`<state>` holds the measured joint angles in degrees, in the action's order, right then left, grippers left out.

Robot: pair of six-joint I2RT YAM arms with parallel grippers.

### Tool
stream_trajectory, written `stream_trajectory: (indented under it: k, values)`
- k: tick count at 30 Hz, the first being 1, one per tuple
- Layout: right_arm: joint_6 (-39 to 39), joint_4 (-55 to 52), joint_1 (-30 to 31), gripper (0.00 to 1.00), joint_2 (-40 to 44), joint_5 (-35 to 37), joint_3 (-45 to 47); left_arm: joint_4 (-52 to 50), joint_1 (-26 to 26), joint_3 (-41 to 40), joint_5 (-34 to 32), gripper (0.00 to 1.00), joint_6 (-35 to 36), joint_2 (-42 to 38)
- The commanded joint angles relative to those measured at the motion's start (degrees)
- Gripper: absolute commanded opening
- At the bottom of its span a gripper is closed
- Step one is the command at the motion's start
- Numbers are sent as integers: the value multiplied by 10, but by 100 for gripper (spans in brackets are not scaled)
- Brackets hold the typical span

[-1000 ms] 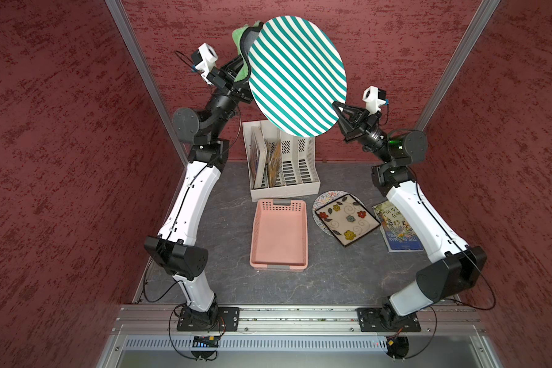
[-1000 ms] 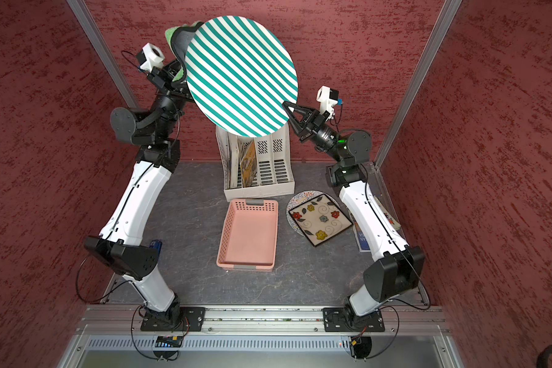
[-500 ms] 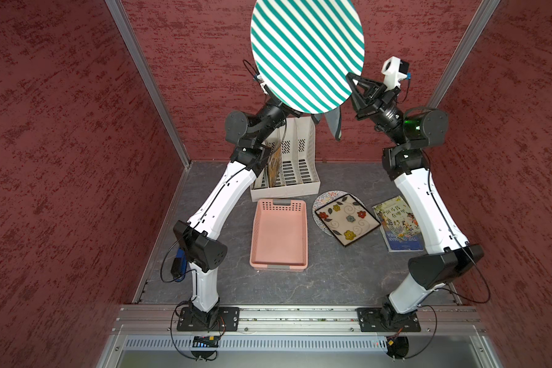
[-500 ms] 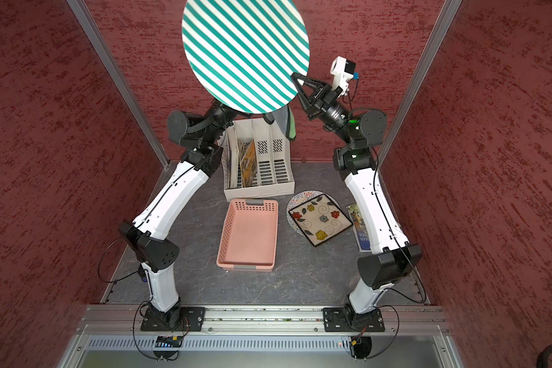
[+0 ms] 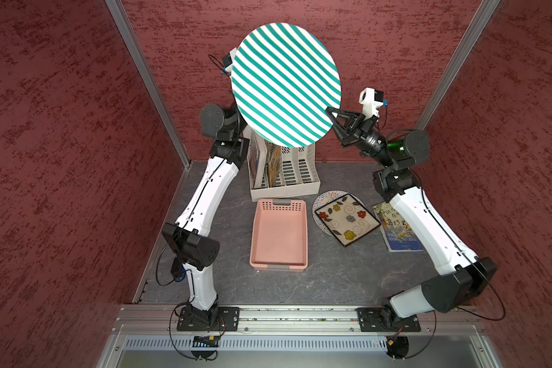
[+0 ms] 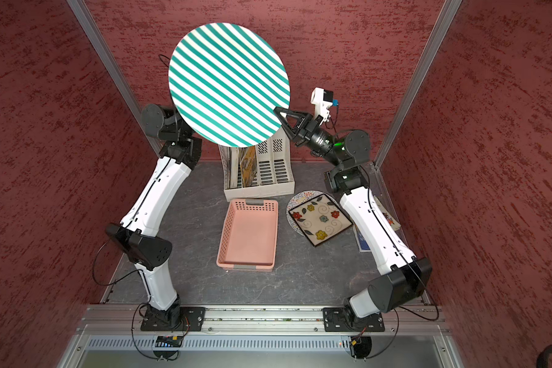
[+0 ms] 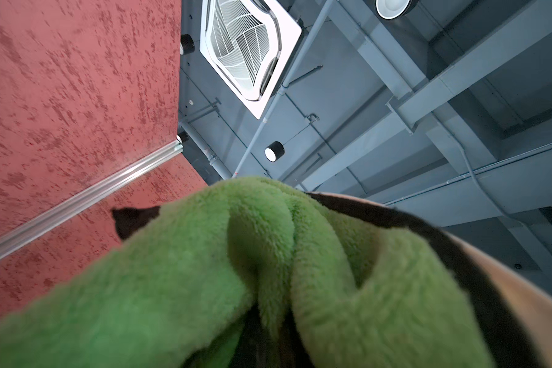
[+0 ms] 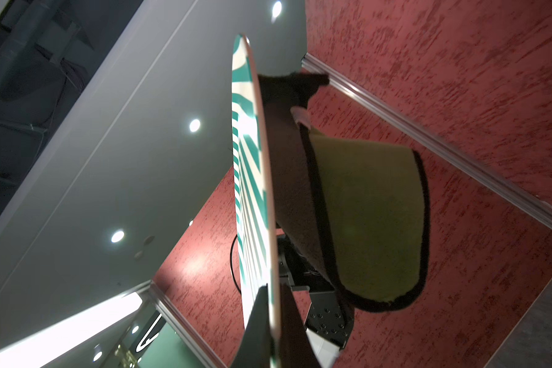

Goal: Wipe the wet plate dry
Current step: Wipe the plate with towel.

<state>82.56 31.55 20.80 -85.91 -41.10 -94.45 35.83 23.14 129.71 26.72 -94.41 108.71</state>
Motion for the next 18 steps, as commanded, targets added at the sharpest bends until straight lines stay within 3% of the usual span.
stream_trajectory:
  k: [1, 6, 10, 16, 18]
  values:
    - [-32, -54, -21, 0, -22, 34, -32, 77, 51, 31, 22, 0, -16, 12]
    - [-39, -97, -82, 0, -66, 81, -119, 134, 82, -39, 41, 0, -44, -10]
    - [-42, -124, -147, 0, -40, 120, -86, 153, 76, -179, 44, 0, -8, -94]
    - [-137, -252, -200, 0, 105, 178, 67, 137, -16, -389, 39, 0, 22, -241]
    - [-169, -335, -199, 0, 161, 214, 122, 70, -68, -445, 59, 0, 50, -287]
